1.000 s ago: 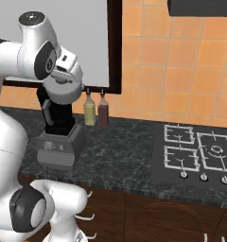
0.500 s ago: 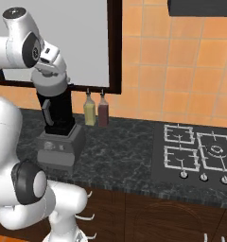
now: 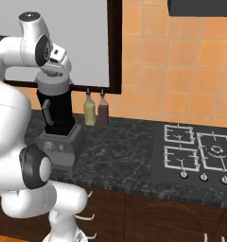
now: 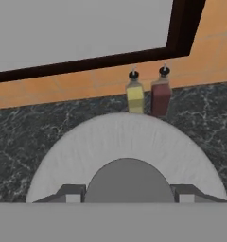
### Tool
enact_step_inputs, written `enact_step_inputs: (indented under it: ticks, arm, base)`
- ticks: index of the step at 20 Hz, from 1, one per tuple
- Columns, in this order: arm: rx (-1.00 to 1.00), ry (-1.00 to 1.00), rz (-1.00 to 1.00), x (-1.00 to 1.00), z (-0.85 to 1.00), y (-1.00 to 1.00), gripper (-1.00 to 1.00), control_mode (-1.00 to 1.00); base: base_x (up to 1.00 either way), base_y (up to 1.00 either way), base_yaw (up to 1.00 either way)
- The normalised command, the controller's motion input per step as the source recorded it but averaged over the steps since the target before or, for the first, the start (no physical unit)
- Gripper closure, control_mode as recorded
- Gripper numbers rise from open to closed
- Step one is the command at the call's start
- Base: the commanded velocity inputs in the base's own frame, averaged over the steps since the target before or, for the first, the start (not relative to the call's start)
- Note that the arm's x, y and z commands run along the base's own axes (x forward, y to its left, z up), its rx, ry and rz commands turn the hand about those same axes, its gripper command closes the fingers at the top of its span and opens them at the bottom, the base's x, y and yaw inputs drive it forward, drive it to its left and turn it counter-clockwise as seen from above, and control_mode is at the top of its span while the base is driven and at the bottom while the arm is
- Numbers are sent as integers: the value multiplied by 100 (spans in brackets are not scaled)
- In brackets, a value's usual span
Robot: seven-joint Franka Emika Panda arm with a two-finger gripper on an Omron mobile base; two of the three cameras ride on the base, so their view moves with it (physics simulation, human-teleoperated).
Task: Close the lid blender by securely placing the lid on top.
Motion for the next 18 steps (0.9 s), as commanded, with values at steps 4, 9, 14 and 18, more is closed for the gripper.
enact_step_inputs:
  ticks: [4,9,14,18]
  arm:
    - [0,6,6,33,-1,0,100,-100]
    - [0,5,4,19,-17,0,100,-100]
    - [-3,3,0,-27,-25,-2,100,-100]
    - [-4,6,0,-20,-4,-10,100,-100]
  base:
    - [0,0,0]
    - [0,0,0]
    - [0,0,0]
    - [0,0,0]
